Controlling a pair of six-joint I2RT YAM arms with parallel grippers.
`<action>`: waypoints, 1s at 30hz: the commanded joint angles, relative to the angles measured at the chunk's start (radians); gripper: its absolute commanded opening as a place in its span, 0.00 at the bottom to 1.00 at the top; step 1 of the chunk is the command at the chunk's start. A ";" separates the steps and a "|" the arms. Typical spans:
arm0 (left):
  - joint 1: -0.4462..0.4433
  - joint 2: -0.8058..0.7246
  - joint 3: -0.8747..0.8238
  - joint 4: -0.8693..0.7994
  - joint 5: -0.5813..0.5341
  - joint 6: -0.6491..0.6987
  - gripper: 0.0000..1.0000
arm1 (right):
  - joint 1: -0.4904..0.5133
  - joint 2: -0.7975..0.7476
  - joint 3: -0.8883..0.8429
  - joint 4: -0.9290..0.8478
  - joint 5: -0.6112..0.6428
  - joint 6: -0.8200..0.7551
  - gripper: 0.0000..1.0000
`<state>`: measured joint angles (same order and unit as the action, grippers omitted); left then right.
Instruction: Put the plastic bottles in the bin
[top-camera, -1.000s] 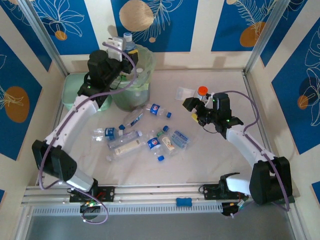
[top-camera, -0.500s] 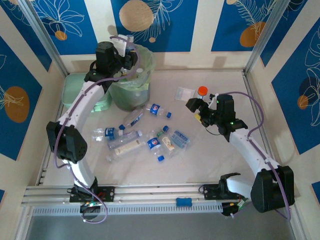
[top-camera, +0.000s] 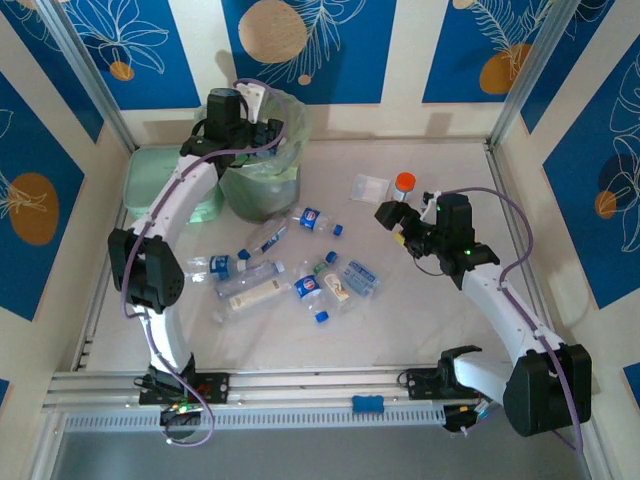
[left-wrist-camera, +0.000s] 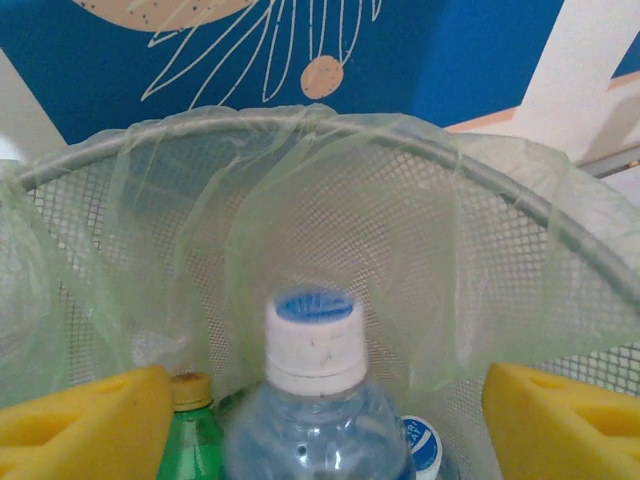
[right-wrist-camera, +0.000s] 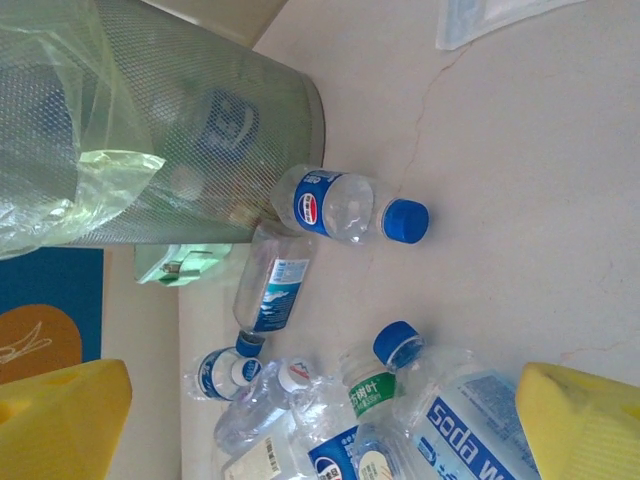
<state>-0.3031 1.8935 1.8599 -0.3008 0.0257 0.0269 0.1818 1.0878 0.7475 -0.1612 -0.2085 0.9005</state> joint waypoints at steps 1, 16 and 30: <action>0.009 -0.067 0.038 0.000 0.021 -0.025 0.88 | 0.003 0.005 0.002 -0.025 0.005 -0.056 0.99; -0.040 -0.456 -0.377 0.243 0.298 -0.332 1.00 | 0.203 0.240 0.315 -0.442 0.152 -0.498 0.99; -0.074 -0.860 -1.060 0.382 0.228 -0.586 1.00 | 0.405 0.551 0.526 -0.657 0.379 -0.723 0.93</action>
<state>-0.3687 1.0901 0.8658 0.0246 0.2787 -0.4843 0.5629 1.6012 1.2293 -0.7452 0.0917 0.2424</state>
